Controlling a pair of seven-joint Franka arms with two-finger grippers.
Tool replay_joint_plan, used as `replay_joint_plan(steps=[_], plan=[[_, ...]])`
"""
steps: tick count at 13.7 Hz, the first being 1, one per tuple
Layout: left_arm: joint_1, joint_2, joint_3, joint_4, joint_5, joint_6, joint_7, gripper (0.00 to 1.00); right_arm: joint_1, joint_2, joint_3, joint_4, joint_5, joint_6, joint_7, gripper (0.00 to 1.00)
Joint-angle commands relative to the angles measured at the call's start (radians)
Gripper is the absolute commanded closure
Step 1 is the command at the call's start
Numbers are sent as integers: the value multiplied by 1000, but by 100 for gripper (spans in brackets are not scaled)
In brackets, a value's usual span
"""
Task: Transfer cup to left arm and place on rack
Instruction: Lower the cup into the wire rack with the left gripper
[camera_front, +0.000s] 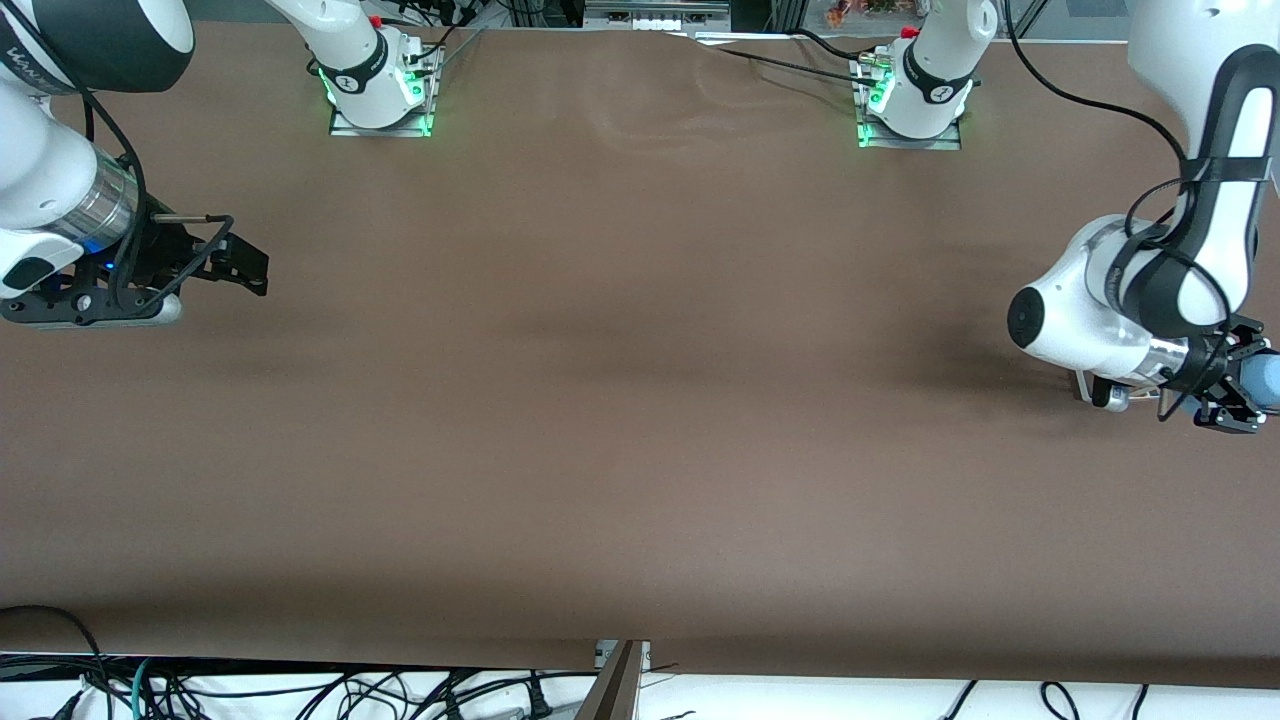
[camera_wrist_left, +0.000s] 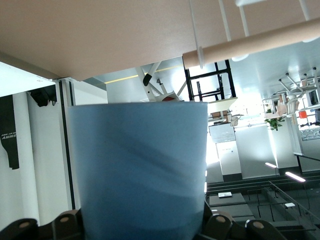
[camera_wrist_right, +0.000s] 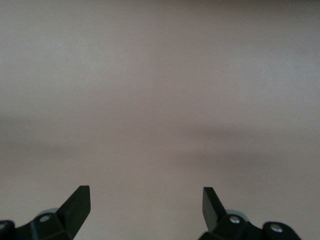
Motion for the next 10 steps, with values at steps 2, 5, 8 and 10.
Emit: replay_joint_plan(steps=[2, 5, 8, 10], plan=[[1, -22, 8, -65, 43, 11, -47, 100, -13, -24, 23, -51, 9, 16, 4, 0], [1, -23, 8, -109, 37, 10, -104, 100, 9, -44, 4, -64, 29, 8, 6, 0], [1, -45, 8, -150, 37, 4, -129, 100, 88, -61, -98, -68, 52, 0, 11, 0], [1, -53, 8, -164, 37, 2, -129, 100, 98, -55, -112, -67, 66, 0, 7, 0]])
